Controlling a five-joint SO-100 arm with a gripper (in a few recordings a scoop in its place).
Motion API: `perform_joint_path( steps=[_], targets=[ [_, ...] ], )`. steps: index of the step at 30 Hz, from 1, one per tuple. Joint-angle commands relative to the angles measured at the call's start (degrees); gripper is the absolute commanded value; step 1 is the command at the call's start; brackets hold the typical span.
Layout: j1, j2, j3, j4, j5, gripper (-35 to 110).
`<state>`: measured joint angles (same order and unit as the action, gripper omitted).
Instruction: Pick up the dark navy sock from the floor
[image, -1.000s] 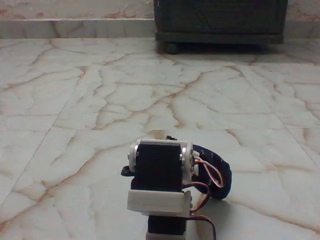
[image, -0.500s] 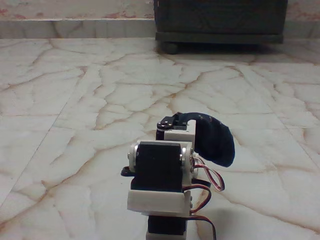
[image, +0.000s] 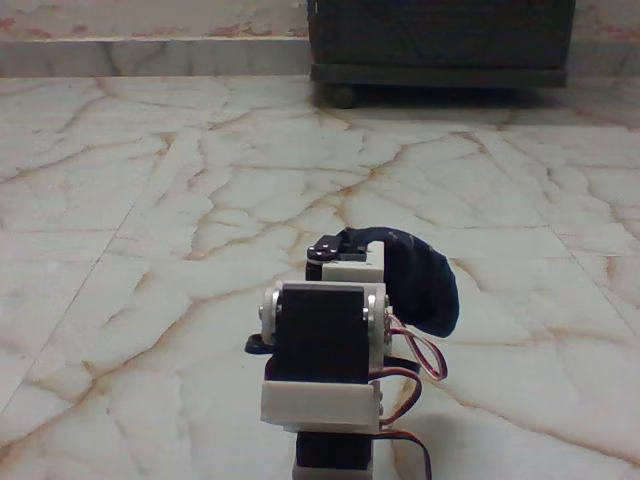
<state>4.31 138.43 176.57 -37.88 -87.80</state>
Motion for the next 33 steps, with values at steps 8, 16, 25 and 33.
perform_joint_path(
  steps=[8, 16, 25, 33],
  targets=[
    [-2.9, 1.7, 0.1, -0.2, -2.2, 0],
    [-3.0, 1.7, 0.1, -0.3, -2.2, 0],
    [-2.9, 1.7, 0.1, 0.1, -2.5, 0],
    [-2.9, 1.6, 0.1, 0.4, -2.5, 0]
  ],
)
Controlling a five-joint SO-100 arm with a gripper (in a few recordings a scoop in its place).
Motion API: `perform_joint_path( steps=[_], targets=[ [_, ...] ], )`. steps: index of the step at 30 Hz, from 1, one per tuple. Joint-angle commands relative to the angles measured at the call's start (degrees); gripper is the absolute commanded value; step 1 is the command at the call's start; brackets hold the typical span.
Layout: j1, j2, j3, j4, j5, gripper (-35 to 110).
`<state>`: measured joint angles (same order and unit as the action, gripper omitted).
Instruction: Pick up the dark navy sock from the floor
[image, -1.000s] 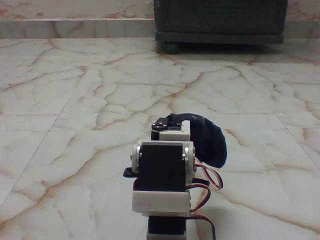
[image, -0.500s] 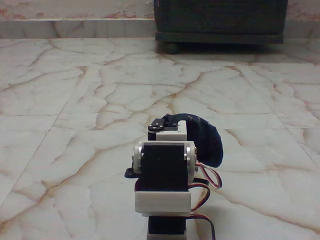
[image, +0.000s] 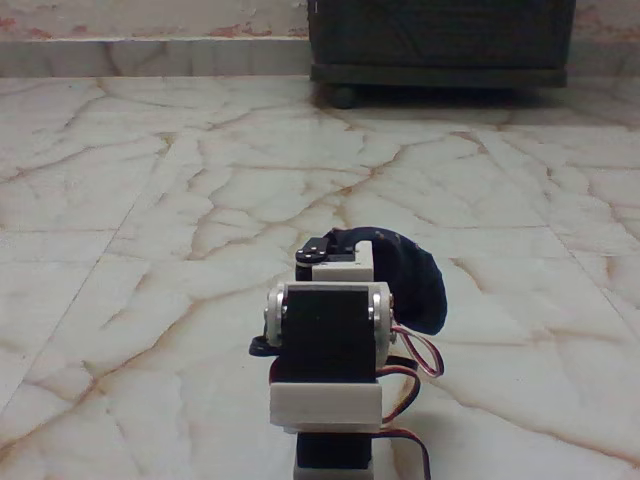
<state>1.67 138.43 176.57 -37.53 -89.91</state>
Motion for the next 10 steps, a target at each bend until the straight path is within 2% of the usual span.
perform_joint_path(
  steps=[1, 10],
  targets=[
    [-0.2, 1.6, 0.1, 0.1, -0.4, 0],
    [-0.4, 1.6, 0.0, 0.1, -0.6, 0]
  ],
)
